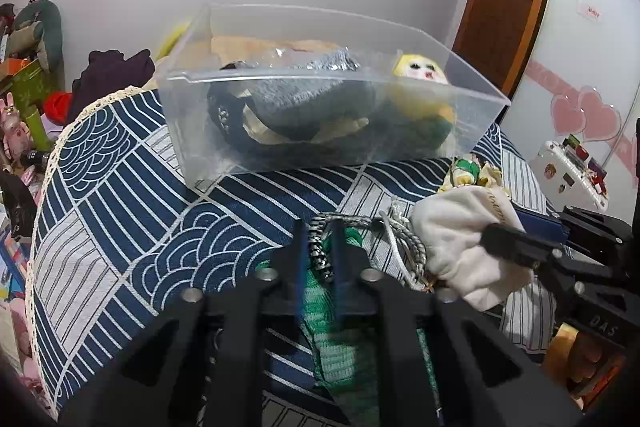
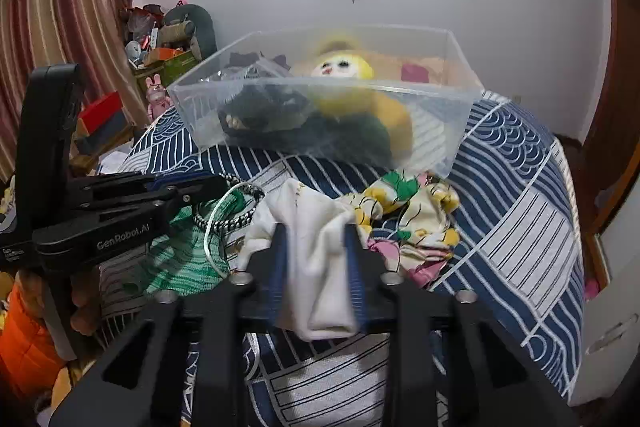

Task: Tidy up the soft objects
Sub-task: 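Grasp the bead bracelet with the left gripper while the right grasps the white cloth, then drop the bracelet and white cloth into the box, opening both grippers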

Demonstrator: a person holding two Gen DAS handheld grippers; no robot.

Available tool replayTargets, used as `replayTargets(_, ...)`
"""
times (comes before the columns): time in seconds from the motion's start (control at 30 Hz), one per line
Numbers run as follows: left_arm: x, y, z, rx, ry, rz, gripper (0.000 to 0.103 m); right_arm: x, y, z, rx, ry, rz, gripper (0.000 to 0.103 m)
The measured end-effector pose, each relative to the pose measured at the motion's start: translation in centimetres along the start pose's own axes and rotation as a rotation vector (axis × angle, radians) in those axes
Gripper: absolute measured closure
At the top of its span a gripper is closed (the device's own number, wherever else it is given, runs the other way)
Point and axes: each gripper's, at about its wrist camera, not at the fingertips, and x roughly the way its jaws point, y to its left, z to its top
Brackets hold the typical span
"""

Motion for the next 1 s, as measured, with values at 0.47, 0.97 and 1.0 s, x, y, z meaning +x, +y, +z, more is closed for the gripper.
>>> replayTargets(0.47, -4.8, 0.5, 2.1, 0.014, -0.16, 0.017, 0.097, -4.8, -1.0, 1.5, 0.021, -0.159, -0.035, 0.087)
replayTargets(0.97, -7.3, -0.4, 7.4, 0.067, -0.338, 0.059, 0.097, -7.4, -2.4, 6.8, 0.028, -0.335, -0.135, 0.087)
replayTargets(1.0, -7.2, -0.4, 7.9, 0.062, -0.356, 0.067, 0.097, -7.4, -2.5, 7.2, 0.027, -0.347, -0.146, 0.087)
